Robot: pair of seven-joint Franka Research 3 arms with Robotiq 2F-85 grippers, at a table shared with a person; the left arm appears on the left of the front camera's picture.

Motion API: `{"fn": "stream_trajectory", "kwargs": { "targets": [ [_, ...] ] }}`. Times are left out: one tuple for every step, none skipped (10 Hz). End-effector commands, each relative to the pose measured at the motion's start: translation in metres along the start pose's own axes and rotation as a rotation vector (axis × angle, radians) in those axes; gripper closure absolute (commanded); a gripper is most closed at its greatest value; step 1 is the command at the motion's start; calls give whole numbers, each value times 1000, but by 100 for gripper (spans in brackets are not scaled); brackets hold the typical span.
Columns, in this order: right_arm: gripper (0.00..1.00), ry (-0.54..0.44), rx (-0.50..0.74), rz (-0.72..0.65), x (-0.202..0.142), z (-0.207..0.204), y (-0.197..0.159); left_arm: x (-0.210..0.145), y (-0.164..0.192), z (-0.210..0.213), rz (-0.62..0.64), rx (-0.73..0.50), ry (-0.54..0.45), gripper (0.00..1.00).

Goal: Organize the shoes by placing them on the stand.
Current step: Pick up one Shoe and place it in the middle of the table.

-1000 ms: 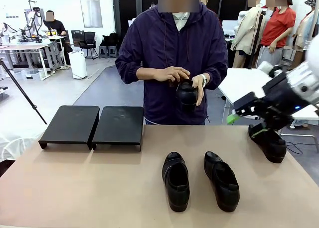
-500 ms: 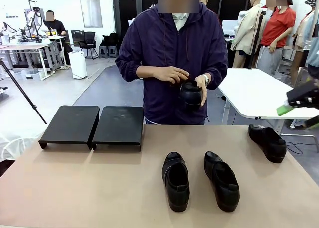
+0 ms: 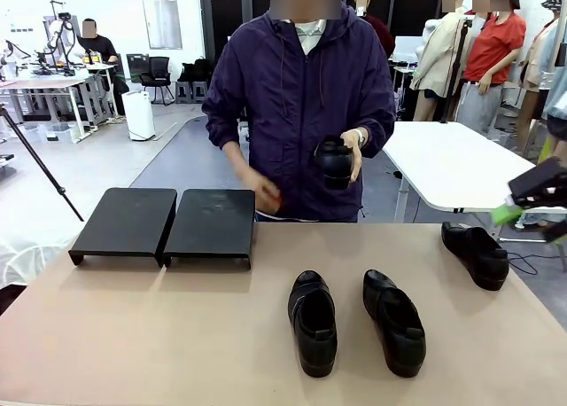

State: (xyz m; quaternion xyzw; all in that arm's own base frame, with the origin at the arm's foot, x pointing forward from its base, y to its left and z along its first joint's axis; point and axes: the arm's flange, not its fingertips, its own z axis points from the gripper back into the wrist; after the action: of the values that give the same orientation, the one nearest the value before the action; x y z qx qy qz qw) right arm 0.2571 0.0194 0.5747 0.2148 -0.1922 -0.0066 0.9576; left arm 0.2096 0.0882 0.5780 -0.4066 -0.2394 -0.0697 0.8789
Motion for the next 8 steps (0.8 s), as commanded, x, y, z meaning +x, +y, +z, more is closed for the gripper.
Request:
{"fn": "stream_trajectory", "kwargs": {
  "targets": [
    [0, 10, 39, 66, 5, -51, 23, -1, 0, -1, -16, -21, -6, 0],
    [0, 32, 62, 89, 10, -62, 31, -1, 0, -1, -16, -21, -6, 0],
    [0, 56, 62, 94, 12, -65, 32, -1, 0, -1, -16, -21, -6, 0],
    [0, 80, 63, 88, 10, -54, 25, -1, 0, -1, -16, -21, -6, 0],
    [0, 71, 57, 69, 5, -36, 16, -1, 0, -1, -16, -21, -6, 0],
    [0, 64, 51, 48, 0, -21, 9, -1, 0, -1, -16, -21, -6, 0],
    [0, 41, 31, 27, -6, -7, 2, -1, 0, -1, -16, -21, -6, 0],
    [0, 19, 24, 11, -14, 6, -3, -1, 0, -1, -16, -21, -6, 0]
  ]
}}
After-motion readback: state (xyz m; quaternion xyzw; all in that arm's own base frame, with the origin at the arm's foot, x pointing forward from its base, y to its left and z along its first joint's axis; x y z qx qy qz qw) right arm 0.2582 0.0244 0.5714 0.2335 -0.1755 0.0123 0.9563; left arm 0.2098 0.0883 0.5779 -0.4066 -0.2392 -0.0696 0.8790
